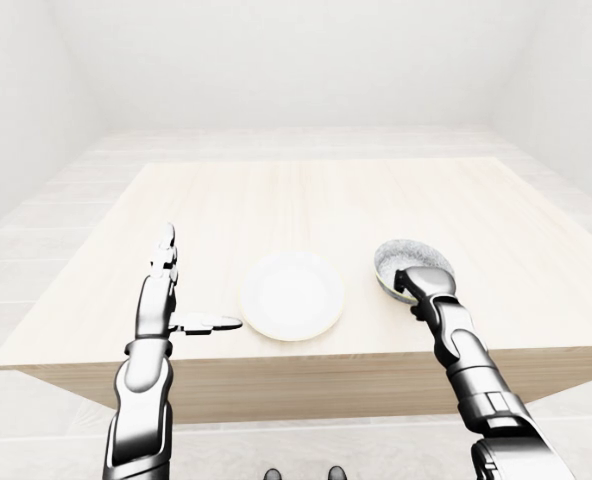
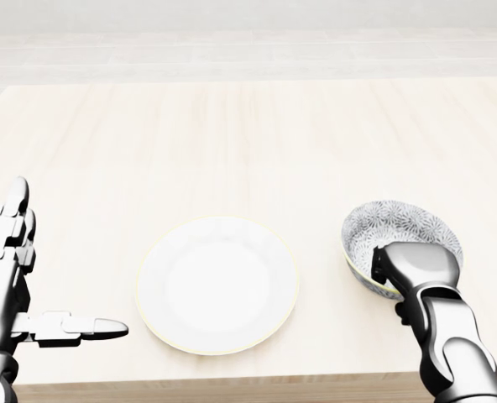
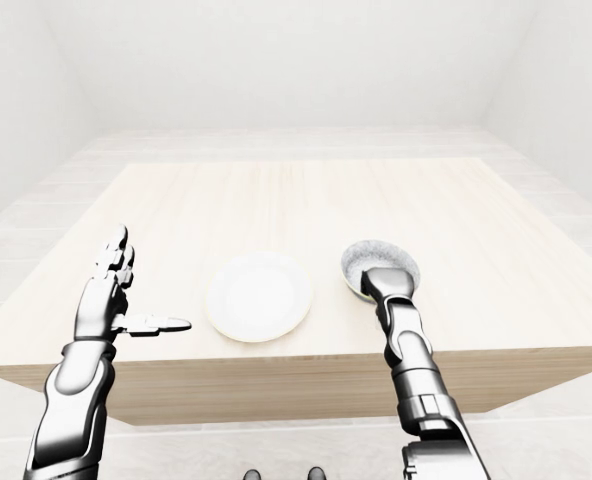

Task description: Put the bowl on the plate.

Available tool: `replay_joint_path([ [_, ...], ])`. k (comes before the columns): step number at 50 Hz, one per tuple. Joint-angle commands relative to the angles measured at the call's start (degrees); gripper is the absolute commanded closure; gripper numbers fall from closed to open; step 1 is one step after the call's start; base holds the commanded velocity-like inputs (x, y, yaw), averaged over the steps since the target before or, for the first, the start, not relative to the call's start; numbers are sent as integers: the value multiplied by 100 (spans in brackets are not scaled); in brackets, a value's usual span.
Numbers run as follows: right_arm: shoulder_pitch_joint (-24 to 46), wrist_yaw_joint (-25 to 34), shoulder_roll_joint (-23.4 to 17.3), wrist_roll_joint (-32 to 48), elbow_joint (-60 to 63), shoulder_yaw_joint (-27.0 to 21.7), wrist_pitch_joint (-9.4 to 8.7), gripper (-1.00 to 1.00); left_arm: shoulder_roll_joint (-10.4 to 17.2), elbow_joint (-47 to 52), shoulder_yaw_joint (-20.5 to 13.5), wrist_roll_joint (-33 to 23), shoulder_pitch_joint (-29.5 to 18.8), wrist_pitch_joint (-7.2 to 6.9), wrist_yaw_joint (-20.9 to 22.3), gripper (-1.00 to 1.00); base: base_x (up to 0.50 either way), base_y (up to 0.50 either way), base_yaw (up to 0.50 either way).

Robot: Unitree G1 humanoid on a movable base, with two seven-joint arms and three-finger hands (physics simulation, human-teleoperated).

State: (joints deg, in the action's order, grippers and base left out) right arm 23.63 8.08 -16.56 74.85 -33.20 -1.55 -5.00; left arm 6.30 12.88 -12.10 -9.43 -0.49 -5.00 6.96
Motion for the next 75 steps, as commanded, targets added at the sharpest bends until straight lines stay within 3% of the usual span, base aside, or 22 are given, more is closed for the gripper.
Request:
replay_joint_path([
  [1, -83, 98, -9, 22, 115, 11, 0, 27, -2, 22, 0, -2, 23, 0, -2, -100, 0, 0, 0],
  [10, -158, 215, -11, 86, 305, -12, 0, 34, -3, 19, -14, -9, 30, 0, -1, -100, 0, 0, 0],
  [12, -174, 229, -13, 100, 337, -17, 0, 58, -2, 24, -17, -11, 31, 0, -4, -100, 0, 0, 0],
  [14, -187, 279, -14, 119, 412, -27, 0, 69, -2, 39, -22, -6, 27, 0, 1, -100, 0, 0, 0],
  [21, -225, 331, 6, 170, 501, -57, 0, 58, -10, 100, -24, -8, 56, 0, 10, -100, 0, 0, 0],
  [37, -327, 739, -17, 378, 1051, -128, 0, 60, -5, 93, -43, 1, 39, 0, 15, -100, 0, 0, 0],
  [56, -550, 1676, 12, 841, 2379, -304, 0, 59, 5, 55, -49, 9, 32, 0, 20, -100, 0, 0, 0],
  [75, -575, 1838, 156, 987, 2689, -361, 0, 63, -8, 41, -31, -12, 56, 0, 2, -100, 0, 0, 0],
])
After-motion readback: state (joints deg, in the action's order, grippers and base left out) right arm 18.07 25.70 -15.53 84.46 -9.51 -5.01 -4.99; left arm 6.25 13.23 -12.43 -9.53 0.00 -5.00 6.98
